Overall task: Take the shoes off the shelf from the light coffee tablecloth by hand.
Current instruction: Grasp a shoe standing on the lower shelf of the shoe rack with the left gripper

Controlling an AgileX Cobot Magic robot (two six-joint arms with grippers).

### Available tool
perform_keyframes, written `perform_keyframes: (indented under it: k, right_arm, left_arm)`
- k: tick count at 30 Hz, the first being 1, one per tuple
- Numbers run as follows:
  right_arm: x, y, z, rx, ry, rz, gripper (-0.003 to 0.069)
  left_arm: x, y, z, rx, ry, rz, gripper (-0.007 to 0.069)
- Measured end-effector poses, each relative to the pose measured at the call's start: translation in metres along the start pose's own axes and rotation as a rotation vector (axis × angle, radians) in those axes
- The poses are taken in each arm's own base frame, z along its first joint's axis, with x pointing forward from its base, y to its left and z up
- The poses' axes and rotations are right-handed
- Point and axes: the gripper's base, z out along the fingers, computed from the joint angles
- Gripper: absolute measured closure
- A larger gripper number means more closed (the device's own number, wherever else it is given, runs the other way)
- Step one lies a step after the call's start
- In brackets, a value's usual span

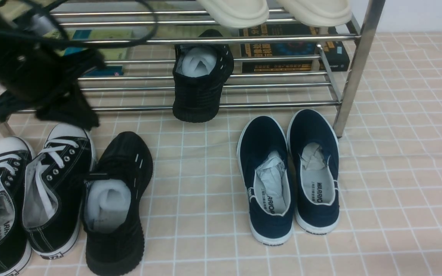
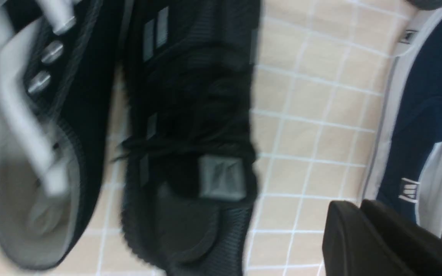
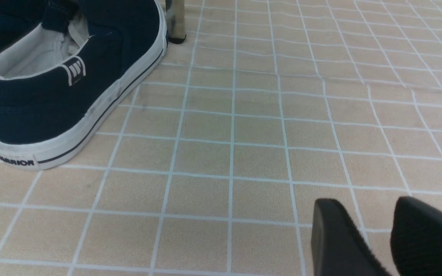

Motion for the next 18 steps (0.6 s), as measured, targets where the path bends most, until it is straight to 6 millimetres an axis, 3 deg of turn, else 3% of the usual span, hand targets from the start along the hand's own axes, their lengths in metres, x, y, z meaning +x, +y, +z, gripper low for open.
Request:
perform_keyframes:
  k: [5,10,18]
  right_arm:
    - [0.0,0.0,0.0,0.0,0.0,0.0,0.0419]
    - [0.0,0.0,0.0,0.0,0.0,0.0,0.0419]
    - [0.0,0.0,0.0,0.0,0.0,0.0,0.0419]
  left_arm:
    - [-0.015,-0.039,0.017,-0.027,-0.012,0.091,0.0519]
    - [-0.035,-0.063,0.037,-0.039,-0.043,0.059,0.0475]
    - [-0.06,-0.074,0.066,0.013,-0.136,0.027,0.0312]
